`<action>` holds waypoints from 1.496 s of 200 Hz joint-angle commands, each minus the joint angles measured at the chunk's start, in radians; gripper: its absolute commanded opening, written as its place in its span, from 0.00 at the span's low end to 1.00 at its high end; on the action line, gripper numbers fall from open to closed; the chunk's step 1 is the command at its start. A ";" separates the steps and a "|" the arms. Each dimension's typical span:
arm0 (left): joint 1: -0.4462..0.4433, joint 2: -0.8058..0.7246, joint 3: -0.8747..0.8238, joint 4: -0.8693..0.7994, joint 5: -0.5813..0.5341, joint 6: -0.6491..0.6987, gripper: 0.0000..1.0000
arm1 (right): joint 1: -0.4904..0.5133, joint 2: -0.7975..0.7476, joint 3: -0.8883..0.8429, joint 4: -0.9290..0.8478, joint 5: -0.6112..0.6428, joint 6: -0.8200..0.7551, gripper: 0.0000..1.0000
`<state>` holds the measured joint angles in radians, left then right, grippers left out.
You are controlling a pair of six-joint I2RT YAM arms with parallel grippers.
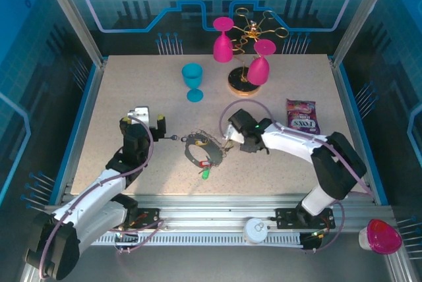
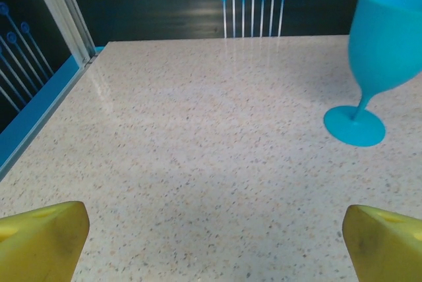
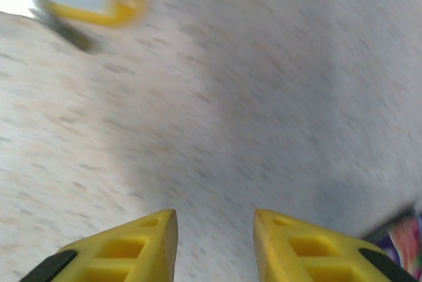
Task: Put the keys on the keyring
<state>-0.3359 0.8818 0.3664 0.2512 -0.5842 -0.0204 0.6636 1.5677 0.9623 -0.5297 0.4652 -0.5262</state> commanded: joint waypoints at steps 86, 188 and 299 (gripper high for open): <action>0.182 0.385 -0.155 0.701 0.196 0.050 0.99 | -0.445 -0.213 -0.495 1.167 -0.354 0.339 0.68; 0.226 0.698 -0.051 0.857 0.212 0.062 0.99 | -0.641 -0.030 -0.566 1.423 -0.537 0.520 0.77; 0.301 0.679 0.005 0.705 0.341 0.003 0.99 | -0.640 -0.028 -0.564 1.419 -0.510 0.526 1.00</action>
<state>-0.0380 1.5799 0.3603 0.9752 -0.2890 0.0048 0.0296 1.5322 0.3798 0.8577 -0.0460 -0.0063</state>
